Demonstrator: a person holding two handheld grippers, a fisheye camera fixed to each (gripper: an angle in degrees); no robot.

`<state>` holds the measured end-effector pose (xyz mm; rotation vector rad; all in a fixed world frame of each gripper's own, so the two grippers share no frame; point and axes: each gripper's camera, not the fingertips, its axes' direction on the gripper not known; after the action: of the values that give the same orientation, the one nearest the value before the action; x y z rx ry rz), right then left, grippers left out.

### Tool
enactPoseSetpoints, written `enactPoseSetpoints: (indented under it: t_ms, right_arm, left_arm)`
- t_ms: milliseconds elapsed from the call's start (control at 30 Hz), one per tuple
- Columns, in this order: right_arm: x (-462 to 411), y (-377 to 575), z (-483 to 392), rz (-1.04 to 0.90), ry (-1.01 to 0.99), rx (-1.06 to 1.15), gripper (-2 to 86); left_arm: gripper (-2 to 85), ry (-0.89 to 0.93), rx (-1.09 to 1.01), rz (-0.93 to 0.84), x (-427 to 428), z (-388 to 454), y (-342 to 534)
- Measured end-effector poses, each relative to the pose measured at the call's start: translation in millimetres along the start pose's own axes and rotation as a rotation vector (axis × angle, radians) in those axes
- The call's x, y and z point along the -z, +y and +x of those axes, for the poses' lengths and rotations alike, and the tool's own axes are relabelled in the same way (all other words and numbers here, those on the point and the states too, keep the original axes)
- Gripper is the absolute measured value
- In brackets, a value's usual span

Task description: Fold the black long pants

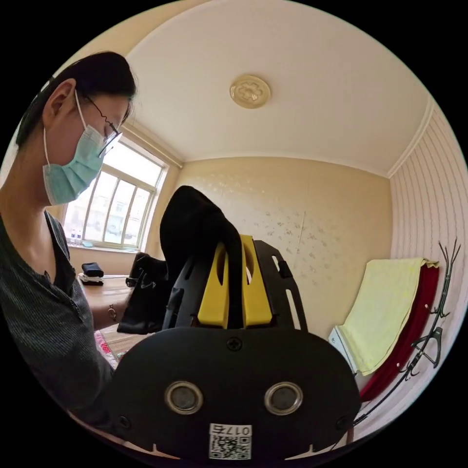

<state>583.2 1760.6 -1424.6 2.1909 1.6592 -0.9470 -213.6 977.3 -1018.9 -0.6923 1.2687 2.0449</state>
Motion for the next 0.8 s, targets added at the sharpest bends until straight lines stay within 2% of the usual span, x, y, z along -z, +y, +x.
enactPoseSetpoints:
  t_ms: [167, 233, 333, 367, 500, 533, 600, 700, 800]
  right_arm:
    - [-13.2, -20.4, 45.2, -0.020, -0.413, -0.050, 4.6]
    - [-53.7, -18.6, 58.8, -0.156, -0.735, -0.080, 4.7]
    - [-118.1, 13.7, 45.0, -0.284, -0.979, -0.085, 4.8]
    - [-129.9, 22.1, 39.9, -0.291, -1.009, -0.093, 4.8]
    - [-198.4, 64.0, 12.2, -0.219, -1.339, -0.237, 4.8]
    - [-210.7, 67.4, 4.6, -0.171, -1.407, -0.240, 4.9]
    - [-228.0, 65.2, -13.1, -0.131, -1.462, -0.197, 4.9]
    - [-262.2, 51.0, -48.0, -0.130, -1.551, -0.179, 4.9]
    - [-297.9, 36.0, -78.8, -0.135, -1.679, -0.222, 4.8]
  left_arm:
    - [2.9, -0.016, -0.034, 0.262, 101.5, 40.4, -29.2]
    - [2.7, -0.040, -0.064, 0.324, 129.0, 65.9, -25.5]
    - [2.4, -0.125, 0.002, 0.407, 163.4, 106.4, -3.5]
    - [2.3, -0.176, 0.037, 0.421, 174.4, 125.1, 7.4]
    - [2.1, -0.381, 0.121, 0.584, 215.2, 215.7, 47.3]
    - [2.1, -0.434, 0.115, 0.582, 217.4, 233.3, 48.0]
    - [2.2, -0.686, 0.078, 0.515, 212.5, 305.4, 35.9]
    - [2.5, -0.960, 0.005, 0.409, 191.9, 383.8, 9.9]
    - [2.8, -1.136, -0.052, 0.321, 171.9, 434.7, -11.3]
